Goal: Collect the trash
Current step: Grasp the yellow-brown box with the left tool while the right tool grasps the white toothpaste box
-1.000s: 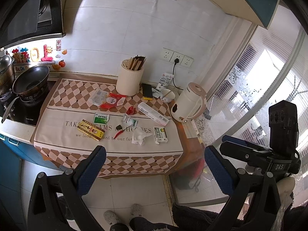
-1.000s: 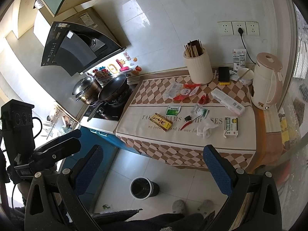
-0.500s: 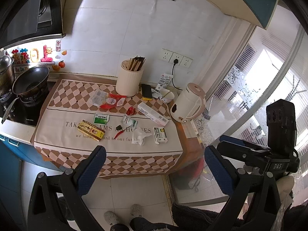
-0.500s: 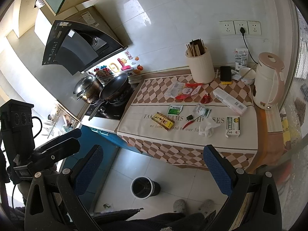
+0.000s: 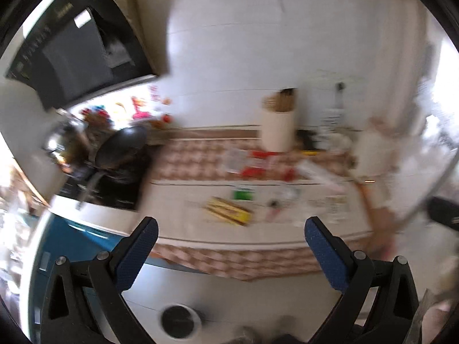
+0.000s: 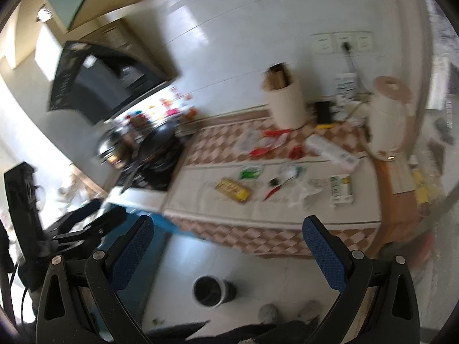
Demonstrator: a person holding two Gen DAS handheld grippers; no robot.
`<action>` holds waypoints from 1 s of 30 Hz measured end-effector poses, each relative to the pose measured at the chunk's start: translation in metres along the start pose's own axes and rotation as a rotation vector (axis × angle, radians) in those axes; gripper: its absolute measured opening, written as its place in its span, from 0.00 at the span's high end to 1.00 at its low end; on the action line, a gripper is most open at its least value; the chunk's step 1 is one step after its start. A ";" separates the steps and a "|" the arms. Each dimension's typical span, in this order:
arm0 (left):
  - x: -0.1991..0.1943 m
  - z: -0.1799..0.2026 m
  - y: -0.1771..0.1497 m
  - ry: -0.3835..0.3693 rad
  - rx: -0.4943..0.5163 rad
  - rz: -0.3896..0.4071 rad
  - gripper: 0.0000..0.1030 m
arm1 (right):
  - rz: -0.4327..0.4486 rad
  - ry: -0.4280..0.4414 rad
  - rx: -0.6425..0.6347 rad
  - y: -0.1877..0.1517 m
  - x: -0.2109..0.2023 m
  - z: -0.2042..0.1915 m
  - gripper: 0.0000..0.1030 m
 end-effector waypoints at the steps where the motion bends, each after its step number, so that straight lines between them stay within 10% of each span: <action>1: 0.012 -0.001 0.002 0.034 0.005 -0.008 0.00 | 0.006 -0.030 0.009 0.002 0.004 0.003 0.00; 13: 0.189 -0.023 0.004 0.152 -0.196 -0.269 0.00 | -0.010 -0.327 0.028 0.060 0.117 0.079 0.00; 30: 0.428 -0.023 -0.045 0.274 -0.743 -0.778 0.00 | -0.539 -0.507 -0.150 0.168 0.469 0.273 0.14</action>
Point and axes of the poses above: each gripper's, at about its wrist camera, not at the fingertips, and x roughly the way its jaws point, z to its right, y to its top, the point moved 6 cm from there along x, roughly the way its jaws point, and after that the axes turned 5 degrees about -z, right-handed, at the moved point
